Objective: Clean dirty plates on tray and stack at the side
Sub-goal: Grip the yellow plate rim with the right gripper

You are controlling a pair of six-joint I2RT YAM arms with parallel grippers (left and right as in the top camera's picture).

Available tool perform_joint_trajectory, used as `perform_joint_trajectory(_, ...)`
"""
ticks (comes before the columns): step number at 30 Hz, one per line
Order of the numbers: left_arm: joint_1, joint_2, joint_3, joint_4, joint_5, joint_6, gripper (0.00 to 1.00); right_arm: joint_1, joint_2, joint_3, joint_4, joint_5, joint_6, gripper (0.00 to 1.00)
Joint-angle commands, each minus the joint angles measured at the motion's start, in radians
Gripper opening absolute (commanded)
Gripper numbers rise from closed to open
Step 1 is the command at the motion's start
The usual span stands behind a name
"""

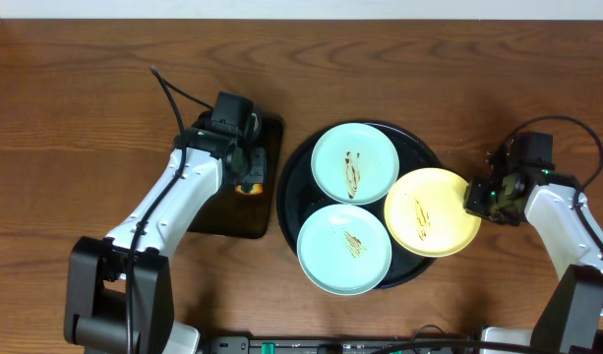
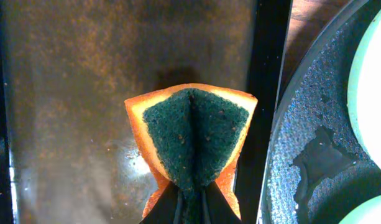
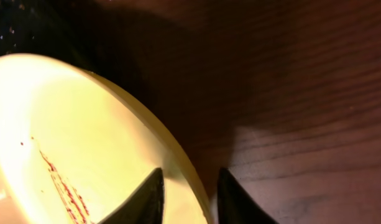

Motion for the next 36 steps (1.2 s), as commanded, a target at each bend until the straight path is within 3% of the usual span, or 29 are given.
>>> perform_joint_trajectory(1,0.003,-0.002,-0.004,-0.003,-0.011,-0.006,0.08,-0.011,0.007,-0.01,0.002,-0.002,0.0,0.14)
perform_joint_trajectory(7,0.003,-0.011,0.003,-0.002,0.075,-0.005,0.08,-0.011,0.007,-0.011,-0.001,-0.002,0.0,0.01)
perform_joint_trajectory(11,0.003,-0.049,0.014,0.005,0.132,0.003,0.08,-0.011,0.007,-0.011,-0.001,-0.002,0.0,0.01)
perform_joint_trajectory(22,0.003,-0.155,0.014,0.057,0.083,0.003,0.08,-0.011,0.007,-0.011,-0.009,-0.002,0.0,0.01)
perform_joint_trajectory(29,0.003,-0.209,0.014,0.118,-0.1,-0.001,0.07,-0.011,0.007,-0.011,-0.009,-0.002,0.0,0.01)
perform_joint_trajectory(36,0.003,-0.232,0.013,0.176,-0.117,0.003,0.08,-0.011,0.007,-0.011,-0.008,-0.002,0.0,0.01)
